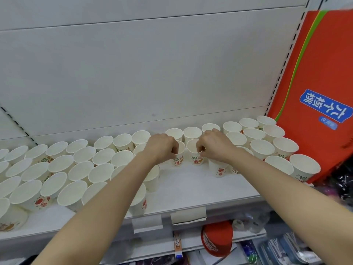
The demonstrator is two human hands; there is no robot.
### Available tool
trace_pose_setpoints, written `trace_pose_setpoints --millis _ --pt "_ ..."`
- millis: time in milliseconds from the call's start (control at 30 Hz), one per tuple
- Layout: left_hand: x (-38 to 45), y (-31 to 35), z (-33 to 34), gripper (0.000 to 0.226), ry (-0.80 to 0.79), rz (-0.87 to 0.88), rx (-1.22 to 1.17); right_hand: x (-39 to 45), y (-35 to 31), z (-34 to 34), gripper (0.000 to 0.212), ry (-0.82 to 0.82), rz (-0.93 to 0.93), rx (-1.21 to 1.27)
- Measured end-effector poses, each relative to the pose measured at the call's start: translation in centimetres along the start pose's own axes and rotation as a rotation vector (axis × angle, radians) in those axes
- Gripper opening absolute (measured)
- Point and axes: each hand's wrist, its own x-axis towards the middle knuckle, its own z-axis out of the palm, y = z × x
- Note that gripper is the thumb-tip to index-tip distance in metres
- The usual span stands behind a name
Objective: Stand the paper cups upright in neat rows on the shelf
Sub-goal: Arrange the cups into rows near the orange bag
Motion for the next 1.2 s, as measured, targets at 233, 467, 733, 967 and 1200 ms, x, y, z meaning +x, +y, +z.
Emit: trace_pose_setpoints --millis 233,467,733,967,1200 --pt "0.5 0.0 0.6 0.009 0.039 -0.003 -0.03 0.3 0.0 0.3 0.006 0.018 0.003 0.045" --pt "-6.4 -2.0 -1.4 0.011 0.272 -0.256 -0.291 -1.4 -1.7 0.7 0.005 0.353 -0.086 0.242" --pt "-20.7 -0.2 1.1 0.023 0.329 -0.474 -0.403 -4.3 -8.6 3.7 0.009 0.474 -0.236 0.488" --pt "-21.0 -0.9 2.1 0.012 0.251 -0.463 -0.366 -3.7 -11.4 3.5 0.028 0.301 -0.28 0.432" --pt "-21.0 -2.2 1.5 0.021 0.332 -0.426 -0.572 -2.5 -11.5 2.8 0.01 0.159 -0.235 0.355"
